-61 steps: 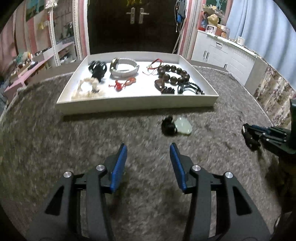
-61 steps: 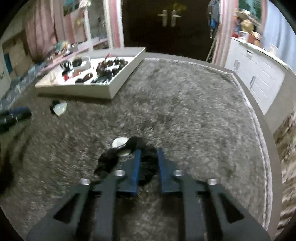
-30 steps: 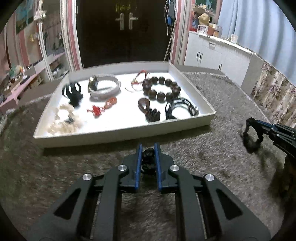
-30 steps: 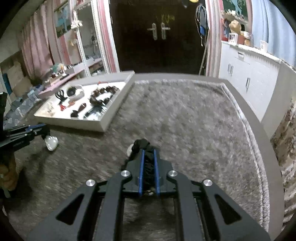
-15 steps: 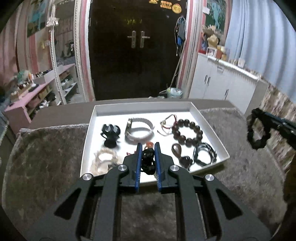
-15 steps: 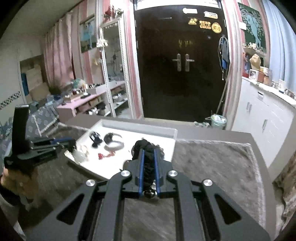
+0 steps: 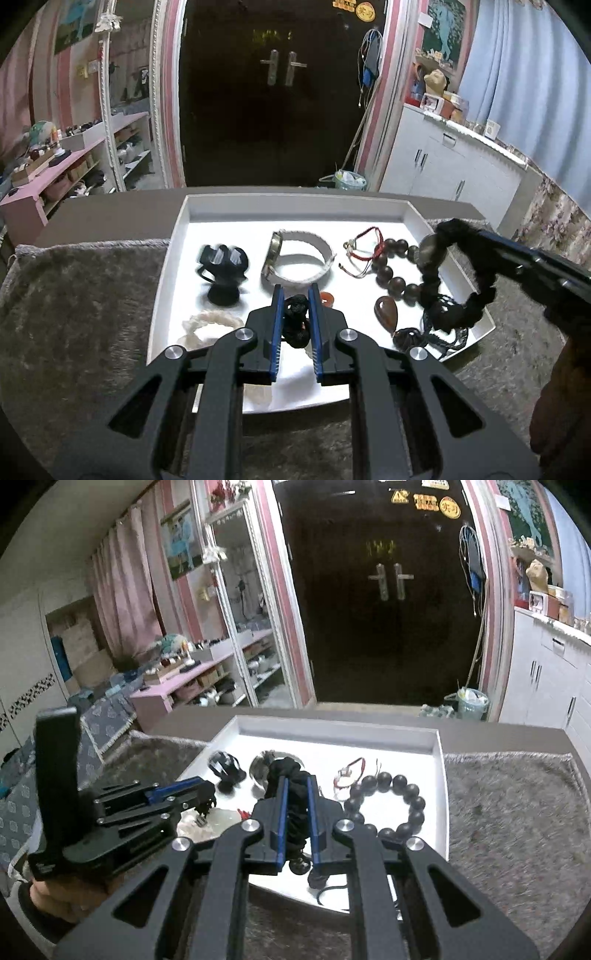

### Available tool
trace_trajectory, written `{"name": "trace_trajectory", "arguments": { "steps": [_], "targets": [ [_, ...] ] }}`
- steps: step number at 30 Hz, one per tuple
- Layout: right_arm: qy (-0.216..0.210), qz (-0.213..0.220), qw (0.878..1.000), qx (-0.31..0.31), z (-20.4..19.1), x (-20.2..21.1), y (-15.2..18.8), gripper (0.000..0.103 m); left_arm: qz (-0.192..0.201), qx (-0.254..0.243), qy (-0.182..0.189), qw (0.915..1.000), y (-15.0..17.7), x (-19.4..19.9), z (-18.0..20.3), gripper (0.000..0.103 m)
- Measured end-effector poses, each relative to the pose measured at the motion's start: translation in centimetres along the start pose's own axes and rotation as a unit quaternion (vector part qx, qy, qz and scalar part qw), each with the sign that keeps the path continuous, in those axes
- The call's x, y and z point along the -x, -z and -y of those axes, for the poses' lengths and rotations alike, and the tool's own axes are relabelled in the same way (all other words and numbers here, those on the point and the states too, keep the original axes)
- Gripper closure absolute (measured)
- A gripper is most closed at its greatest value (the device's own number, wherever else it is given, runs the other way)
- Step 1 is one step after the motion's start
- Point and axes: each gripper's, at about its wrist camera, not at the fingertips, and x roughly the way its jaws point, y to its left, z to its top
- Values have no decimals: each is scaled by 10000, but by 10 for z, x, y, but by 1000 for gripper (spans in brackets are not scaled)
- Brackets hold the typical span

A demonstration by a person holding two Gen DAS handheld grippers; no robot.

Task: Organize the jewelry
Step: 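Carry the pendant and scrunchie into the tray and open both tools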

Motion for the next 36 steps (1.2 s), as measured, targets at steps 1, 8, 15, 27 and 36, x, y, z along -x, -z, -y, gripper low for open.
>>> {"name": "trace_trajectory", "arguments": {
  "steps": [1, 8, 15, 27, 36],
  "targets": [
    [30, -45, 10000, 24, -1, -4, 3, 94, -34, -22, -29, 10000, 3, -5, 1, 92],
    [463, -337, 9982, 167, 10, -34, 20, 94, -237, -30, -131, 9996, 17, -28, 3, 92],
    [898, -503, 9943, 269, 21, -48, 31, 94, -381, -14, -158, 9991, 25, -47, 3, 92],
    [1035, -754, 9914, 278, 25, -61, 41, 93, -429, 49, -223, 9988, 26, -54, 0, 92],
    [1037, -777, 9913, 227, 26, -64, 45, 90, -458, 22, -267, 9986, 25, -56, 2, 91]
  ]
}}
